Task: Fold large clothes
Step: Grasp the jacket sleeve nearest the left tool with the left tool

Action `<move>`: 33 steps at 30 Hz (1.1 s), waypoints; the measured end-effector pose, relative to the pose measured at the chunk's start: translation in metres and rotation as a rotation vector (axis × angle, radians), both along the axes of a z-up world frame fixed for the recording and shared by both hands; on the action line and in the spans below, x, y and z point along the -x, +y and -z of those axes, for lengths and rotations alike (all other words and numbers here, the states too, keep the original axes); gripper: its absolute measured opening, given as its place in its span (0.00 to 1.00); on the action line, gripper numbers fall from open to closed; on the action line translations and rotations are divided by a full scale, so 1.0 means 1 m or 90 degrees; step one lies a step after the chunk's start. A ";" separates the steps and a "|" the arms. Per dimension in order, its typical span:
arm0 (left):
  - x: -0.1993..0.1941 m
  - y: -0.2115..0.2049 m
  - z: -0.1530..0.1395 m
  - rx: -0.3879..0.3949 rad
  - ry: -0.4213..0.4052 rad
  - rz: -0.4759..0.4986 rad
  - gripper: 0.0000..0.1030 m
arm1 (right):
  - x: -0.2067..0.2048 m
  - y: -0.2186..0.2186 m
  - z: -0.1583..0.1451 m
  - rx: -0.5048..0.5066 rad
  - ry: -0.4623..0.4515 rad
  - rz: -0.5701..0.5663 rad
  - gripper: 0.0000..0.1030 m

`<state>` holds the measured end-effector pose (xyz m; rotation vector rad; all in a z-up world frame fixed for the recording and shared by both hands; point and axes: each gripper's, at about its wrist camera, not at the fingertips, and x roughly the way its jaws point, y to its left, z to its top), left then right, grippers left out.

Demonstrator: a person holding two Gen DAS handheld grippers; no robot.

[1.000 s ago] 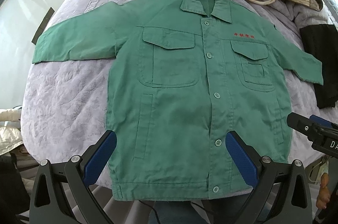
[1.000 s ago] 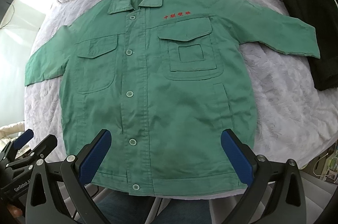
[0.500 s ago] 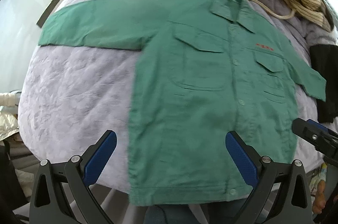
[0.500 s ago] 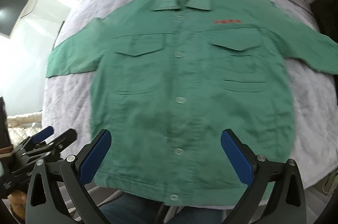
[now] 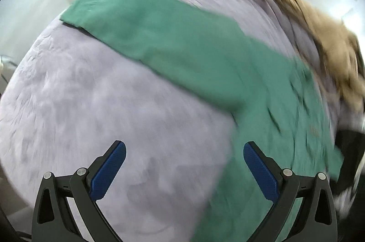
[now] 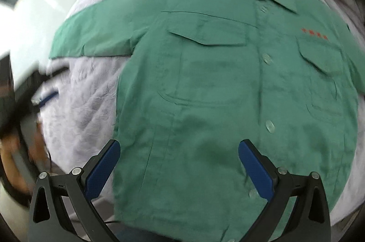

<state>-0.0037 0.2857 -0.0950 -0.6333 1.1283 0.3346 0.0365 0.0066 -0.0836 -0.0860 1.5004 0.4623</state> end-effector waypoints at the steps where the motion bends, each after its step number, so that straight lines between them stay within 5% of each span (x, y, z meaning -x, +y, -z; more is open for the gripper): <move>1: -0.005 0.022 0.007 0.000 -0.024 -0.031 1.00 | 0.001 0.007 0.003 -0.004 -0.007 -0.015 1.00; 9: -0.032 0.135 0.055 0.026 -0.129 -0.174 1.00 | 0.004 0.056 0.036 -0.036 -0.017 -0.093 1.00; 17: -0.060 0.154 0.062 0.036 -0.182 -0.162 0.99 | 0.001 0.069 0.037 -0.042 -0.020 -0.103 1.00; 20: -0.065 0.150 0.051 0.011 -0.203 -0.115 0.73 | 0.000 0.074 0.040 -0.036 -0.024 -0.098 1.00; 24: -0.074 0.150 0.057 0.009 -0.182 -0.094 0.16 | 0.000 0.067 0.039 -0.032 -0.020 -0.080 1.00; 28: -0.069 0.151 0.052 0.000 -0.193 -0.100 0.09 | 0.000 0.055 0.041 -0.031 -0.017 -0.060 1.00; 33: -0.070 0.122 0.003 0.007 -0.318 -0.023 0.09 | -0.001 0.026 0.035 -0.042 -0.035 -0.022 1.00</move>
